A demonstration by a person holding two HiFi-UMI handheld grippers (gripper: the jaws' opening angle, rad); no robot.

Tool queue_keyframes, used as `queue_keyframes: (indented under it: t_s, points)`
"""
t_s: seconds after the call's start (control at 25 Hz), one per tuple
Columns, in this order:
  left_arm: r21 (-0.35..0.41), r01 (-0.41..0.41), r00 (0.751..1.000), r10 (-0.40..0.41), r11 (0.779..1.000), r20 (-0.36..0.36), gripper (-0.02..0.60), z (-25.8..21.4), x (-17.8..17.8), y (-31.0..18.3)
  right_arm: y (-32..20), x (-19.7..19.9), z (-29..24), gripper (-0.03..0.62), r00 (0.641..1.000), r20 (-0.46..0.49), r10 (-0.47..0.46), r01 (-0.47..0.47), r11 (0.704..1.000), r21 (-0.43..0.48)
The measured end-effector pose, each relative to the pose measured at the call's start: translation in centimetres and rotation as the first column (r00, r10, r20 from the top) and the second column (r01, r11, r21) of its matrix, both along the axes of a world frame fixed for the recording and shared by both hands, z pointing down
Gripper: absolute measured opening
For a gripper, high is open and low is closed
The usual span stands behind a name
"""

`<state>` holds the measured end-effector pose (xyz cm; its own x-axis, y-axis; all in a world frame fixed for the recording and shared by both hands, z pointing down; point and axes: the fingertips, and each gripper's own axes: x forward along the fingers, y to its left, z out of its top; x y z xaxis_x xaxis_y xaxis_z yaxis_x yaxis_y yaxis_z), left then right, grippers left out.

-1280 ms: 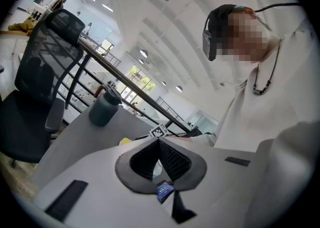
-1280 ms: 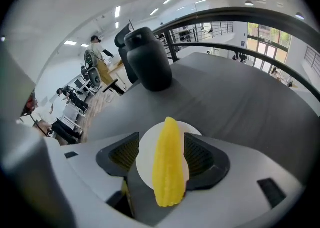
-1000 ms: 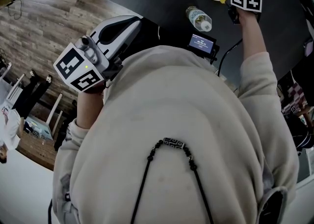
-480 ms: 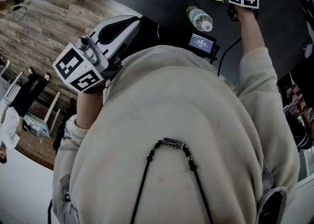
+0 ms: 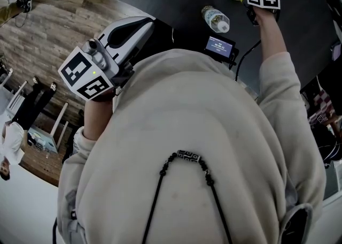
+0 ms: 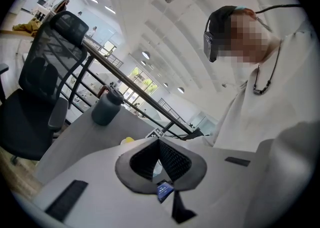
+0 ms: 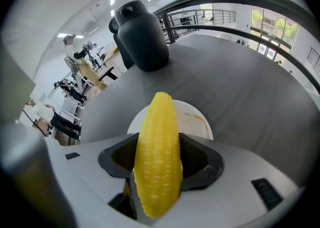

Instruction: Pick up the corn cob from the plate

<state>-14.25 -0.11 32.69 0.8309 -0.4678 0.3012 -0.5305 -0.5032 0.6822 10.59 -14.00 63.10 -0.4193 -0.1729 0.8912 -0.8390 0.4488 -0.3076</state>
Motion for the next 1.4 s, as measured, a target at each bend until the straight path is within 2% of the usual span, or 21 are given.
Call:
queue_keyframes:
  t_s: [0.28, 0.56, 0.72, 0.88, 1.12, 1.4]
  points:
    - [0.041, -0.051, 0.999, 0.051, 0.998, 0.003, 0.0, -0.9, 1.2, -0.3, 0.8, 1.6, -1.8, 0.242, 1.0, 0.018, 0.025, -0.025, 0.999, 0.029]
    - [0.083, -0.136, 0.991, 0.136, 0.987, 0.007, 0.0, -1.8, 2.9, -1.1, 3.3, 4.9, -2.7, 0.242, 0.994, 0.024, 0.11, -0.111, 0.993, 0.033]
    - [0.119, -0.202, 0.979, 0.202, 0.972, 0.011, 0.0, -2.4, 3.7, -2.2, 5.0, 6.6, -4.3, 0.242, 0.984, 0.04, 0.172, -0.174, 0.983, 0.058]
    - [0.188, -0.282, 0.959, 0.283, 0.941, 0.024, 0.0, -2.4, 4.2, -1.5, 7.5, 6.8, -7.2, 0.242, 0.975, 0.079, 0.208, -0.218, 0.965, 0.146]
    - [0.258, -0.395, 0.916, 0.401, 0.882, 0.031, 0.0, -3.3, 5.8, -0.7, 10.2, 5.5, -14.0, 0.242, 0.972, 0.127, 0.196, -0.225, 0.932, 0.284]
    - [0.316, -0.494, 0.861, 0.507, 0.81, 0.045, 0.0, -4.9, 8.8, -1.2, 11.8, 3.8, -24.2, 0.242, 0.956, 0.221, 0.191, -0.272, 0.858, 0.436]
